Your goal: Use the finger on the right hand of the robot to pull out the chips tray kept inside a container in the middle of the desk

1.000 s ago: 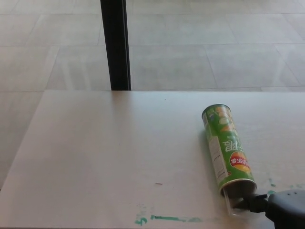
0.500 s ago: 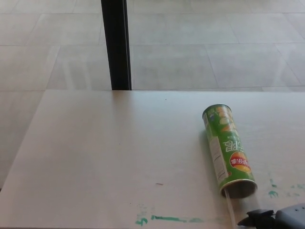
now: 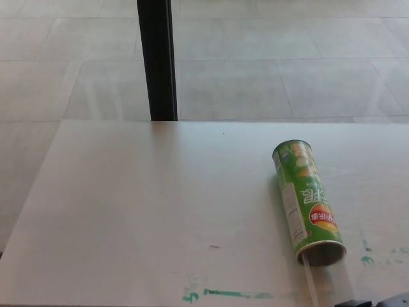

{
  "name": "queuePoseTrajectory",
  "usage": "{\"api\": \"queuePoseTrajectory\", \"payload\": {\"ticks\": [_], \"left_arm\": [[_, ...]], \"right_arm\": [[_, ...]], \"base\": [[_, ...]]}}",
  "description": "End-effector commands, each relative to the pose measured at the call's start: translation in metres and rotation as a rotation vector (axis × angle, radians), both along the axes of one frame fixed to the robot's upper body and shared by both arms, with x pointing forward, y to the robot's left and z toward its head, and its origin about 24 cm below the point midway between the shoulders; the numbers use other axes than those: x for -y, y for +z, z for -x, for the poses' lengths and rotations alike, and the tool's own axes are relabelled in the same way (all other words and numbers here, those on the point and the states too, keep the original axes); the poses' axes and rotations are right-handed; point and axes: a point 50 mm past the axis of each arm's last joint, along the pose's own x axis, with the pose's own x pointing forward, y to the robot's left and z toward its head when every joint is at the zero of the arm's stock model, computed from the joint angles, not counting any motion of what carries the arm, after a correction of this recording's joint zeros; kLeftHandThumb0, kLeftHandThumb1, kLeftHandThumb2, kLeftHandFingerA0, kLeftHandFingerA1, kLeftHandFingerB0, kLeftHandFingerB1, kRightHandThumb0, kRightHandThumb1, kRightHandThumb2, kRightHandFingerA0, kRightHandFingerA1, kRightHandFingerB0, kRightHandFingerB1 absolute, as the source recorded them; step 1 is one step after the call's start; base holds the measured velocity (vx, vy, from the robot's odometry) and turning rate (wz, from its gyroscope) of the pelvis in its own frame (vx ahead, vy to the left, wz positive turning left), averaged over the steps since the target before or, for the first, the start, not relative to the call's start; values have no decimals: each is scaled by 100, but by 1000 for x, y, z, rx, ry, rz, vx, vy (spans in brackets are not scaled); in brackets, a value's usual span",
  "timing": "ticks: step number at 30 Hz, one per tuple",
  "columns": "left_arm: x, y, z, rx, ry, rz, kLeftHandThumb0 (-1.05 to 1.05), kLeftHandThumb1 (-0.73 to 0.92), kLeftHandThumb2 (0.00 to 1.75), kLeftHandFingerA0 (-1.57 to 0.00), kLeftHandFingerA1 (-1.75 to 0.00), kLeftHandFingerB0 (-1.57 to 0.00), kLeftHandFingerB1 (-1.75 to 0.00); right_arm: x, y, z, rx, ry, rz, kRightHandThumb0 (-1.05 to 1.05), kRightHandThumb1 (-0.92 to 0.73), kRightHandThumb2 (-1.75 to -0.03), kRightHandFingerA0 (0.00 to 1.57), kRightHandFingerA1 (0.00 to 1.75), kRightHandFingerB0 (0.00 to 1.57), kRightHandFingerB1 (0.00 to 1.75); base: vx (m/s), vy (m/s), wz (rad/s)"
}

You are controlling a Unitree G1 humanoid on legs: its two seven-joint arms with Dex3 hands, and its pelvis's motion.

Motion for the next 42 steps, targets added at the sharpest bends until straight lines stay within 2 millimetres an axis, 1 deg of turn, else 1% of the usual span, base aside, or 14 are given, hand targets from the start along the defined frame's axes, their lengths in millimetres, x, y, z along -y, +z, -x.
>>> {"api": "queuePoseTrajectory", "payload": {"ticks": [1,7,8,16,17,18,19,20,21,25,32,33,34,42], "left_arm": [[-9,6,2,-9,5,-30,-49,72,61,-60,-64,-54,-54],[-8,6,3,-9,4,-35,-49,72,61,-61,-63,-61,-56],[-9,6,2,-4,5,-30,-49,71,61,-61,-64,-65,-65],[-6,4,3,-6,-8,-23,-49,73,62,-59,-64,-58,-57],[-6,4,4,-4,-8,-21,-49,73,61,-58,-65,-59,-60],[-6,4,4,-1,-3,-15,-49,73,61,-58,-65,-59,-60],[-6,4,4,0,-2,-16,-48,73,62,-59,-66,-58,-59],[-6,4,5,-1,1,-24,-49,72,61,-60,-66,-60,-60],[-6,4,5,2,0,-15,-49,73,62,-59,-66,-55,-57],[-8,6,6,6,-12,-19,-49,73,62,-60,-66,-60,-61],[-8,6,7,-4,-11,-20,-49,74,62,-58,-64,-52,-53],[-8,5,7,-7,1,-22,-49,73,61,-60,-65,-52,-53],[-8,5,7,-6,3,-18,-49,73,62,-58,-65,-53,-54],[-9,6,6,3,-3,-13,-49,73,61,-58,-68,-56,-57]], "right_arm": [[0,-3,8,-19,18,-22,-15,-54,-56,97,116,46,47],[-1,-6,13,-58,6,-9,-15,-55,-56,90,121,45,46],[-1,-6,13,-60,4,-9,-15,-56,-57,89,122,45,46],[3,9,-1,16,-15,-26,-14,-53,-56,93,117,36,43],[4,12,-3,19,-24,-23,-11,-34,-86,100,105,23,55],[5,14,-4,20,-30,-26,-11,-34,-86,100,105,23,55],[6,18,-6,42,-41,-27,-14,-51,-55,97,109,31,41],[6,21,-8,52,-47,-16,-12,-33,-84,99,102,17,52],[7,25,-10,53,-58,-9,-13,-51,-55,98,106,22,36],[13,38,-12,-42,-101,62,-13,-50,-55,86,107,0,24],[21,40,7,-184,-106,100,-10,-42,-64,87,91,0,4],[21,42,10,-197,-105,96,-10,-43,-53,88,93,0,11],[22,42,13,-202,-108,87,-7,-42,-64,86,93,0,5],[44,65,39,-303,-187,117,-11,-46,-68,81,112,0,0]], "base": [[0,0,0],[0,0,0],[0,0,0],[0,0,0],[0,0,0],[0,0,0],[0,0,0],[0,0,0],[0,0,0],[0,0,0],[0,0,0],[0,0,0],[0,0,0],[0,0,0]]}}
